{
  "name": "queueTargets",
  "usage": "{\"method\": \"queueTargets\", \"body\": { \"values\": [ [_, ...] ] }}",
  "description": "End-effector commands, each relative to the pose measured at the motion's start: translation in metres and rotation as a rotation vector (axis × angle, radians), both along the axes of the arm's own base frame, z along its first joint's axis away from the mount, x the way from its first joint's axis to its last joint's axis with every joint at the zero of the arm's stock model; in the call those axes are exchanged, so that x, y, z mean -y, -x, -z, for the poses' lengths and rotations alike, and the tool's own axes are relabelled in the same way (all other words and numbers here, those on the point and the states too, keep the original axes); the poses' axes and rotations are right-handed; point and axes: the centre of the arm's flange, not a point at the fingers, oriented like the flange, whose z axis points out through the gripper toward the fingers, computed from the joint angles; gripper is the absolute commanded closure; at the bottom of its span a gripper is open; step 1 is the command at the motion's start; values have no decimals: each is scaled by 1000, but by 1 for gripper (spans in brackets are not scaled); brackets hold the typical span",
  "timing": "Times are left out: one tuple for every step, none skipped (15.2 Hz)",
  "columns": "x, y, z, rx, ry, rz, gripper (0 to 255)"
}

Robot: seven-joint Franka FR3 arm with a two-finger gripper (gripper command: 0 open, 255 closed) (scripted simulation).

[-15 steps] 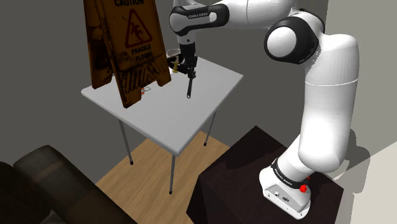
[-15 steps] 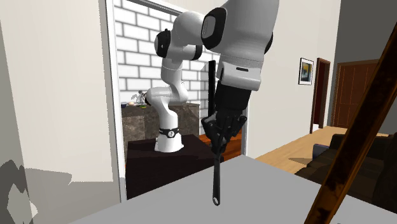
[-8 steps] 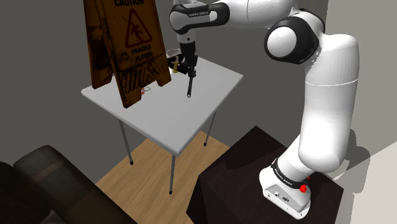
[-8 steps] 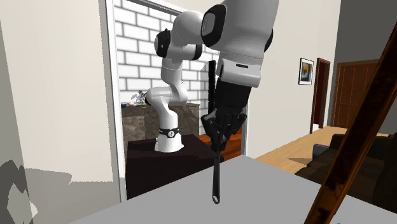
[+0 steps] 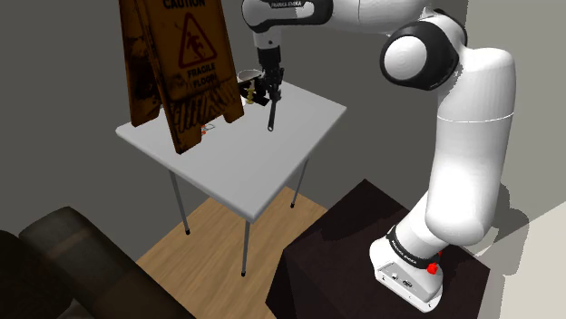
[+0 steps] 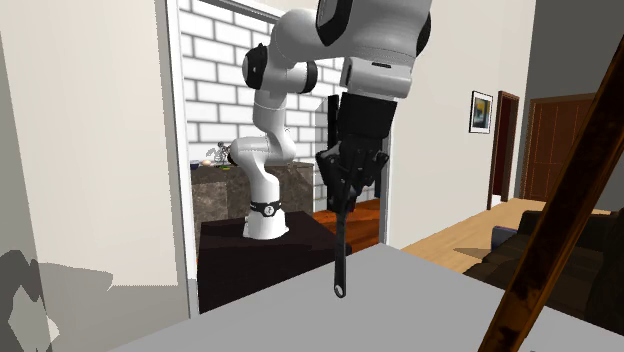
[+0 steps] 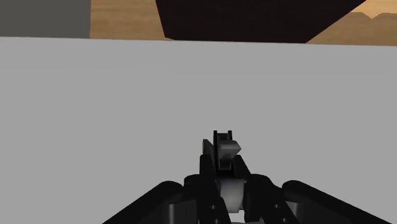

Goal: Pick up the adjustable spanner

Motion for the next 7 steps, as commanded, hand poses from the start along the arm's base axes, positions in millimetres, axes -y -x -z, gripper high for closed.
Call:
{"method": "queueTargets", "body": {
  "values": [
    [0,-1,-11,0,0,0,255],
    [0,-1,-16,0,0,0,255],
    [0,-1,-21,0,0,0,255],
    [0,-1,-27,0,0,0,255],
    [0,-1,-32,0,0,0,255],
    [0,-1,-33,0,0,0,255],
    [0,-1,-33,0,0,0,255]
  ]
}}
